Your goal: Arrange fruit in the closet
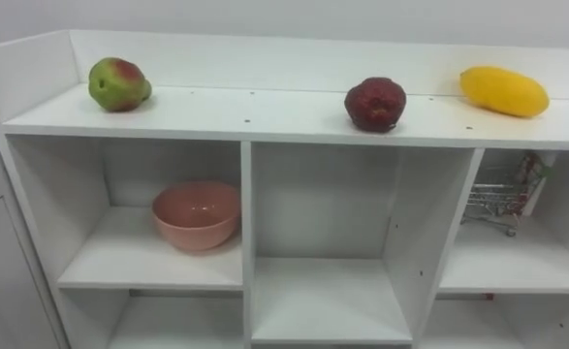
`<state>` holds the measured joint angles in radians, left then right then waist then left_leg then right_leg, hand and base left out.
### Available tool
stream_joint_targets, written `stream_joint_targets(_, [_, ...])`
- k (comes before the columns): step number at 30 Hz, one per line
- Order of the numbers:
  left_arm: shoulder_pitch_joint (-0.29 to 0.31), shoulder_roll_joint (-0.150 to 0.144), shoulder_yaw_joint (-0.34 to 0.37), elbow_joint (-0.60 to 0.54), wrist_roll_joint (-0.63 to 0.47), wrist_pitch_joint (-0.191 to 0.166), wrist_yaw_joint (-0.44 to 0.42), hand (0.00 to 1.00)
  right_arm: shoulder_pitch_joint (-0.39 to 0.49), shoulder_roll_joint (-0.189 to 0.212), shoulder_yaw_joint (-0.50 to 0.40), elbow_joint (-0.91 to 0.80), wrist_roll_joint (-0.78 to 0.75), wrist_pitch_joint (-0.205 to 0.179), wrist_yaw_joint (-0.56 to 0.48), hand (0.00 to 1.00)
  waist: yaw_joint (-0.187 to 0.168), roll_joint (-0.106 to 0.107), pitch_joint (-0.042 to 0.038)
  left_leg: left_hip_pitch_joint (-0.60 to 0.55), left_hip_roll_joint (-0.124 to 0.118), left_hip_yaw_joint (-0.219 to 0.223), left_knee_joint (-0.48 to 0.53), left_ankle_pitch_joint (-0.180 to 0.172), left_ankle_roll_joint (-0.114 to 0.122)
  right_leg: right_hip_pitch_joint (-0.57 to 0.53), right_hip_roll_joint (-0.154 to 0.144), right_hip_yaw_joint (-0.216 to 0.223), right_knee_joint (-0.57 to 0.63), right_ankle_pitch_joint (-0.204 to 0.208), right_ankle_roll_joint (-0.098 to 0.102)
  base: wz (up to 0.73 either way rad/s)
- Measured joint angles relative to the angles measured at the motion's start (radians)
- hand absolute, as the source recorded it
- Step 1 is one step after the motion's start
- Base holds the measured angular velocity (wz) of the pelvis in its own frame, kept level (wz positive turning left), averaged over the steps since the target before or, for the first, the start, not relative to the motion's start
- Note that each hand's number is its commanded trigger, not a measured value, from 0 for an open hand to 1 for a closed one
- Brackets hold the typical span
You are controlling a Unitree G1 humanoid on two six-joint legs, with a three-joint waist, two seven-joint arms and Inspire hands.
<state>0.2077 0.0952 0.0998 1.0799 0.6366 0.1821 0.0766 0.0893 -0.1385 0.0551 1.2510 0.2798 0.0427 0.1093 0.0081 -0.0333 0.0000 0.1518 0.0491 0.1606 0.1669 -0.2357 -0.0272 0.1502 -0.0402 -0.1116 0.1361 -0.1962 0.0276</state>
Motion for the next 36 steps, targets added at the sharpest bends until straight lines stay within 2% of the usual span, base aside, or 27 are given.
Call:
stream_joint_targets(3, [-0.005,0.0,0.014,0.001,0.001,-0.011,0.019,0.0,0.007,0.008,-0.014,0.004,0.033,0.0,-0.024,0.0,-0.003,0.002,0.0008,0.002,0.0,-0.005,0.0,0.0,0.0,0.007,0.0,-0.001,-0.001,0.0,0.0,0.01])
stream_joint_targets(7, [-0.009,-0.002,0.017,0.001,0.001,-0.027,0.038,0.0,0.015,0.016,-0.081,0.003,0.08,0.002,-0.059,0.0,-0.006,0.011,0.0028,0.001,0.0,-0.003,-0.003,-0.001,0.0,0.007,0.001,-0.001,0.0,0.0,0.0,0.0])
stream_joint_targets(12, [-0.005,-0.004,0.033,0.003,-0.003,-0.041,0.051,0.0,0.01,0.016,-0.164,-0.03,0.135,0.004,-0.136,0.0,-0.013,0.005,0.0068,0.001,0.002,-0.004,-0.001,-0.001,0.0,0.008,0.001,-0.002,0.013,0.0,0.0,0.0])
stream_joint_targets(14, [-0.001,-0.004,0.05,0.001,-0.012,-0.045,0.051,0.0,0.009,0.016,-0.211,-0.117,0.149,0.004,-0.178,0.0,-0.02,0.003,0.0107,0.002,0.001,-0.002,0.001,0.0,0.001,0.007,0.0,0.0,0.015,0.0,0.0,0.0])
stream_joint_targets(17, [0.002,0.004,0.056,-0.003,-0.015,-0.046,0.051,0.0,-0.016,0.015,-0.258,-0.226,0.188,-0.021,-0.253,0.0,-0.036,0.0,0.0103,0.003,0.0,-0.002,0.003,0.0,0.001,0.003,0.0,0.0,0.012,0.0,0.0,0.0])
stream_joint_targets(18, [0.003,0.005,0.058,-0.01,-0.015,-0.052,0.052,0.0,-0.019,0.015,-0.275,-0.289,0.188,-0.02,-0.282,0.0,-0.035,-0.006,0.0076,0.0,0.0,-0.002,0.002,0.0,0.001,-0.002,0.0,0.001,0.014,-0.001,0.0,-0.05])
stream_joint_targets(20, [0.002,0.005,0.058,-0.009,-0.017,-0.063,0.053,0.0,-0.025,0.015,-0.302,-0.399,0.185,-0.021,-0.323,0.0,-0.037,-0.002,0.006,0.0,-0.001,0.002,0.001,0.001,0.002,-0.011,0.0,0.007,0.015,-0.001,0.0,-0.08])
stream_joint_targets(21, [0.003,0.005,0.058,-0.009,-0.018,-0.066,0.057,0.0,-0.025,0.015,-0.312,-0.481,0.176,-0.023,-0.358,0.0,-0.034,-0.007,0.0073,0.0,-0.001,0.003,0.002,0.001,0.002,-0.014,0.0,0.011,0.018,-0.001,0.0,-0.1])
stream_joint_targets(25, [0.009,0.013,0.059,-0.025,-0.016,-0.069,0.075,0.0,-0.027,0.009,-0.315,-0.729,0.125,-0.049,-0.447,0.0,-0.035,-0.015,0.0009,-0.002,-0.001,0.002,0.0,0.001,0.002,-0.019,0.002,0.017,0.017,-0.001,0.0,-0.04])
stream_joint_targets(30, [0.02,0.017,0.058,-0.025,-0.017,-0.073,0.075,0.0,-0.072,0.009,-0.314,-0.921,0.098,-0.064,-0.519,0.0,-0.029,-0.023,-0.0012,-0.001,-0.001,0.002,-0.003,0.001,0.002,-0.021,0.002,0.011,0.017,0.001,0.001,-0.09])
stream_joint_targets(36, [0.032,0.015,0.039,-0.039,-0.016,-0.073,0.075,0.0,-0.116,-0.01,-0.312,-1.096,0.085,-0.074,-0.58,0.0,-0.025,-0.012,0.0001,-0.004,-0.001,0.0,-0.004,0.001,0.002,-0.028,0.001,0.004,0.019,0.001,0.001,-0.04])
